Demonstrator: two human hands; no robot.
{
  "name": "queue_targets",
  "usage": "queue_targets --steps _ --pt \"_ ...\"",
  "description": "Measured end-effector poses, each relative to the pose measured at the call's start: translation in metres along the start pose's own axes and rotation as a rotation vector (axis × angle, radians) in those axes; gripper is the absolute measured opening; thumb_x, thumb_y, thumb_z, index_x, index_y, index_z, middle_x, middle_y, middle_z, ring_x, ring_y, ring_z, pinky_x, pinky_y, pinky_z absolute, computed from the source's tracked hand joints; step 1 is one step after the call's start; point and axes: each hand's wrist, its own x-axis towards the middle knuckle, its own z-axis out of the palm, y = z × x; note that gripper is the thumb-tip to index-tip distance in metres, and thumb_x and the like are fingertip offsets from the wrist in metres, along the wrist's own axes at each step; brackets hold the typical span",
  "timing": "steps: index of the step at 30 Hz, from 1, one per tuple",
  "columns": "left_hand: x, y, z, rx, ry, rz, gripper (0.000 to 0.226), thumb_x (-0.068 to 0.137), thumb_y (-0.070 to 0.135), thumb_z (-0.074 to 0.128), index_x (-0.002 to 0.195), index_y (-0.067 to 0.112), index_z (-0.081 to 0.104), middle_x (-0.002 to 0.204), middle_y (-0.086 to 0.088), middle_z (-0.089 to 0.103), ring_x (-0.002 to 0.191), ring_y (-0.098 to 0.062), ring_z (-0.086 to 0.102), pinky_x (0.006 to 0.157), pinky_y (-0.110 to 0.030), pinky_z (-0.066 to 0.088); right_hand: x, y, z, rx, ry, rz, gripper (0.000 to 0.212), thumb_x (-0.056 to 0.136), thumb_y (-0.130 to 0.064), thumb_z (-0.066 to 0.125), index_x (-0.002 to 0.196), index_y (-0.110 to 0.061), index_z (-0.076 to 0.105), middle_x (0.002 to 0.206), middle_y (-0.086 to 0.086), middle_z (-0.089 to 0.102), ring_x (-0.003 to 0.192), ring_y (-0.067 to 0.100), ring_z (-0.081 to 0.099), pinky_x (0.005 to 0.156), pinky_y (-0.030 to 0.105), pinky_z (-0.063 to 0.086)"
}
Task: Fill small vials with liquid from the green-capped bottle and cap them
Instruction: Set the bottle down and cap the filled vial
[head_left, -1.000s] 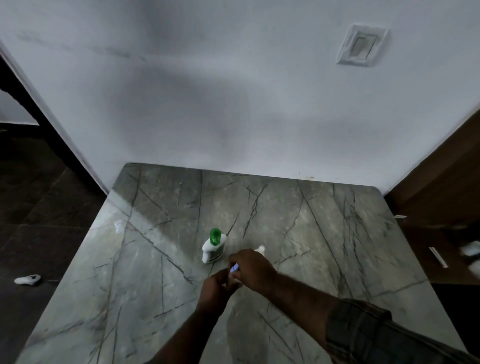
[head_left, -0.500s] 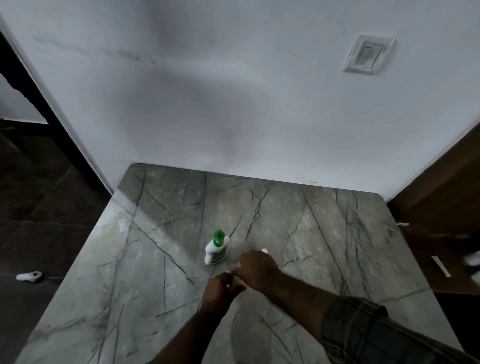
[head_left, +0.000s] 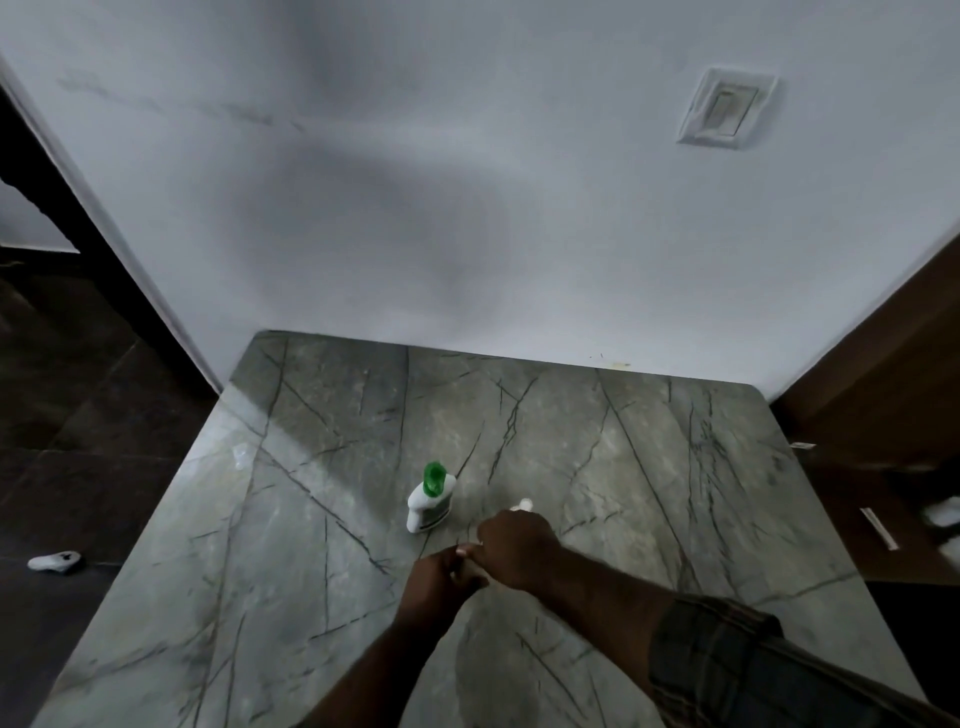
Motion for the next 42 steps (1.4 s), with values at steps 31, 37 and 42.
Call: queue_targets --steps 31,37,42 --pt "0.007 0.013 0.028 0.062 -0.072 0.085 0.024 0.083 0.039 0.073 0.104 0.028 0.075 0.091 0.012 0.075 0.082 0.000 0.067 0.074 -0.024 0.052 -0.025 0.010 0.033 0.580 0.122 0.308 0.026 0.094 -0.030 0.056 0.111 -0.010 0.059 0.107 0.010 0.069 0.102 0.026 0.065 0.085 0.033 0.049" --pt "0.012 0.015 0.038 0.118 -0.066 0.014 0.018 0.081 0.045 0.070 0.091 0.031 0.074 0.081 0.013 0.073 0.073 0.002 0.064 0.067 -0.019 0.050 -0.029 0.026 0.045 0.648 0.191 0.358 0.025 0.090 -0.036 0.060 0.099 -0.013 0.059 0.099 0.002 0.070 0.094 0.017 0.067 0.081 0.029 0.050" --pt "0.024 0.027 0.053 0.166 -0.111 0.046 0.020 0.081 0.043 0.070 0.094 0.029 0.076 0.088 0.009 0.076 0.084 -0.001 0.068 0.069 -0.015 0.045 -0.034 0.045 0.052 0.741 0.131 0.455 0.025 0.088 -0.039 0.063 0.100 -0.017 0.063 0.097 -0.001 0.072 0.092 0.015 0.068 0.078 0.025 0.049"
